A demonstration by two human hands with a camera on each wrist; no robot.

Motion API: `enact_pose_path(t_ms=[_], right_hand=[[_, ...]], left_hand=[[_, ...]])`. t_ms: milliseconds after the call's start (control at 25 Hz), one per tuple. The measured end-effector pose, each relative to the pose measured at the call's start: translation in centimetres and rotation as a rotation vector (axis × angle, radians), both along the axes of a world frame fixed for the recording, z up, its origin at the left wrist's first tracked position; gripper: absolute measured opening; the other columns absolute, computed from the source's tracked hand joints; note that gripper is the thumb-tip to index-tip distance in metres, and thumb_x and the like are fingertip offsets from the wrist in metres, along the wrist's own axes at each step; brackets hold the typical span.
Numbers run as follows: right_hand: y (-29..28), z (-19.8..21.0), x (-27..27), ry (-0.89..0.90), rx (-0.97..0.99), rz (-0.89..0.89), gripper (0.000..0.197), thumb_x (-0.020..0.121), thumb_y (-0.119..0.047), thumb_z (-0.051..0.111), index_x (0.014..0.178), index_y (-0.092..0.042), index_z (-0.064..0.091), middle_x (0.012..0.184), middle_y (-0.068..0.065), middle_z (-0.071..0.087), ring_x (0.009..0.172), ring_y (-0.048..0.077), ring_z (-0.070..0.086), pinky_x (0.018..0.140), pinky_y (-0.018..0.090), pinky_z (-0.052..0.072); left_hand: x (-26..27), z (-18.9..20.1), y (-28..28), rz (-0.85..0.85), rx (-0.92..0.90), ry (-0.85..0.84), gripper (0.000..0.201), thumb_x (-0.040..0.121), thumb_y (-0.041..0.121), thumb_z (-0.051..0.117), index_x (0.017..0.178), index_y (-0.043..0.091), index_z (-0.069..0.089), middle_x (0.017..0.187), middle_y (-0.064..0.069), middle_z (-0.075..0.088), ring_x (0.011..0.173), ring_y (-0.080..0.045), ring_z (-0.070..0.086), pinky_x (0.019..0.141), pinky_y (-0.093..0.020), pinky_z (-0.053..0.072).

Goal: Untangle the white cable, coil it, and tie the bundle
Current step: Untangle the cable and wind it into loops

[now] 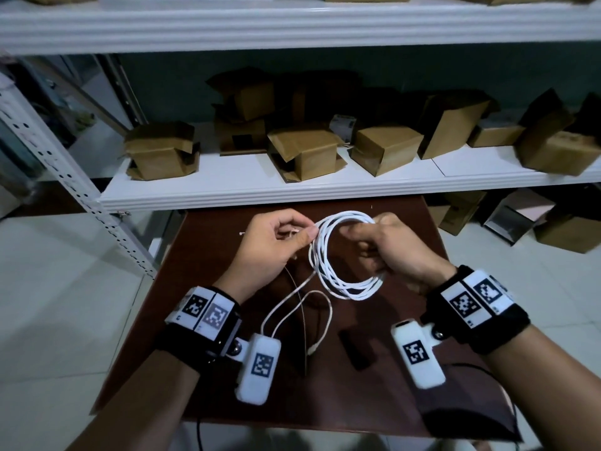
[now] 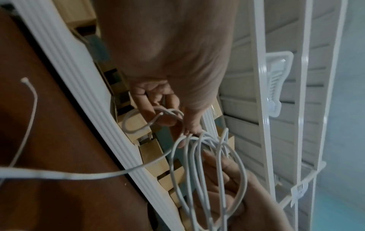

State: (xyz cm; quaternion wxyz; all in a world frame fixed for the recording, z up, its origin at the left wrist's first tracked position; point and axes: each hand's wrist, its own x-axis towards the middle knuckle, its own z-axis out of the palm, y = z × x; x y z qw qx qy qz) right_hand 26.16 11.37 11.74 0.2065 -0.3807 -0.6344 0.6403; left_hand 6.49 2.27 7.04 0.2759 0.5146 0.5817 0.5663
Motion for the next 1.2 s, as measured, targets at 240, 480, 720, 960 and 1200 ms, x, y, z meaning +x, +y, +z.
enact_pose_path(t_ms=[240,480,720,960,1200], right_hand=[[-0.1,0.3,-0.1,0.049,-0.021,-0.063,0.055,0.099,-0.005,0.061,0.051,-0.021,0.038,0.048,-0.007,0.027,0.041,0.011,0.017,0.040,0.017,0.018],[1.3,-0.5,0.0,0.121,-0.069,-0.194,0.039,0.099,-0.008,0.061,0.068,-0.019,0.041,0.053,-0.007,0.030,0.044,0.009,0.019,0.038,0.021,0.019],[4.4,0.1,2.2,0.289,-0.205,-0.363,0.046,0.097,-0.017,0.058,0.062,-0.027,0.031,0.059,-0.006,0.017,0.044,0.009,0.015,0.050,0.027,0.009],[3.6,-0.8,1.3,0.284,-0.187,-0.389,0.045,0.098,-0.015,0.055,0.062,-0.027,0.031,0.058,-0.006,0.020,0.043,0.009,0.017,0.047,0.024,0.011],[1.6,-0.6,0.1,0.257,-0.122,-0.330,0.044,0.099,-0.010,0.059,0.063,-0.023,0.036,0.055,-0.006,0.025,0.043,0.009,0.018,0.042,0.022,0.015]], left_hand=[[-1.3,-0.1,-0.7,0.103,-0.127,0.274,0.010,0.075,0.033,0.084,0.083,0.028,0.080,0.071,0.005,0.077,0.066,-0.011,0.071,0.069,-0.040,0.060],[-1.8,-0.9,-1.2,0.060,-0.263,0.516,0.047,0.081,0.007,0.045,0.115,0.029,0.070,0.108,0.008,0.076,0.095,-0.016,0.070,0.088,-0.039,0.059],[-5.3,-3.3,-1.7,0.078,-0.433,0.395,0.065,0.077,0.000,0.037,0.125,0.035,0.064,0.111,-0.003,0.072,0.091,-0.026,0.072,0.082,-0.039,0.061],[-0.4,-3.9,-2.9,-0.313,-0.953,0.744,0.045,0.100,0.003,0.043,0.139,0.018,0.061,0.131,-0.015,0.065,0.121,-0.035,0.064,0.104,-0.041,0.052],[1.5,-5.4,-1.4,-0.373,-0.906,0.745,0.058,0.101,0.032,0.064,0.152,0.018,0.040,0.151,-0.008,0.055,0.137,-0.028,0.054,0.113,-0.039,0.044]])
